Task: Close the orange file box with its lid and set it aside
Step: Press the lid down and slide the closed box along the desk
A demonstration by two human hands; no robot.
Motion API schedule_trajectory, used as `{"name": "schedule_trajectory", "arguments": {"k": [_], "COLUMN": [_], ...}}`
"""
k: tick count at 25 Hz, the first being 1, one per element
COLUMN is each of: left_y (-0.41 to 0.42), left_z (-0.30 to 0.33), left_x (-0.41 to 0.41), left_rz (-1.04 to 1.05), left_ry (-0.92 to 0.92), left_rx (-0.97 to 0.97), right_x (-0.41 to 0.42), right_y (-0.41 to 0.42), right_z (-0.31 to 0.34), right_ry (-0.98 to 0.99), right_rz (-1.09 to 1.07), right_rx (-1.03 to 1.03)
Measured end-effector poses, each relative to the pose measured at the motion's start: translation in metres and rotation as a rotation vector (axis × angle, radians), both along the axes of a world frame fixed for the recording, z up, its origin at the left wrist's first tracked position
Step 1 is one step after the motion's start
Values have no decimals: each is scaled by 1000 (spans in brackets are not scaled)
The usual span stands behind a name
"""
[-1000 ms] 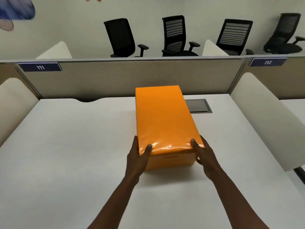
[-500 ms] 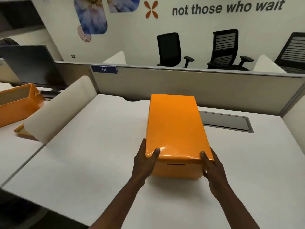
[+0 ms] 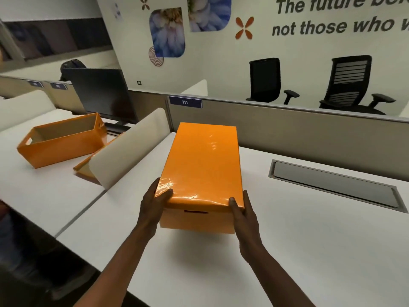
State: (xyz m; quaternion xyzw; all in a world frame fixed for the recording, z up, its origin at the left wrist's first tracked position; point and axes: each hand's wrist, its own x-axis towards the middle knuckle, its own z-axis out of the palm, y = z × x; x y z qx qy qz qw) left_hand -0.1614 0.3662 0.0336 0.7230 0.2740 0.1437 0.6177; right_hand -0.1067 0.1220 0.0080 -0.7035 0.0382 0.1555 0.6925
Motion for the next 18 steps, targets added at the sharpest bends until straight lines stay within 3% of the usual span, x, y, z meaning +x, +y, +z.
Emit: {"name": "schedule_trajectory", "arguments": {"k": [10, 18], "left_y": [216, 312], "left_z": [5, -18], "left_x": [68, 123], "left_rz": [-83, -179], "left_ry": [-41, -4], "left_rx": [9, -50], "right_x": [18, 48], "right_y": [225, 319], "right_z": [-2, -10], "right_ry": [7, -16], "right_rz": [-157, -224], "right_rx": [3, -82]}}
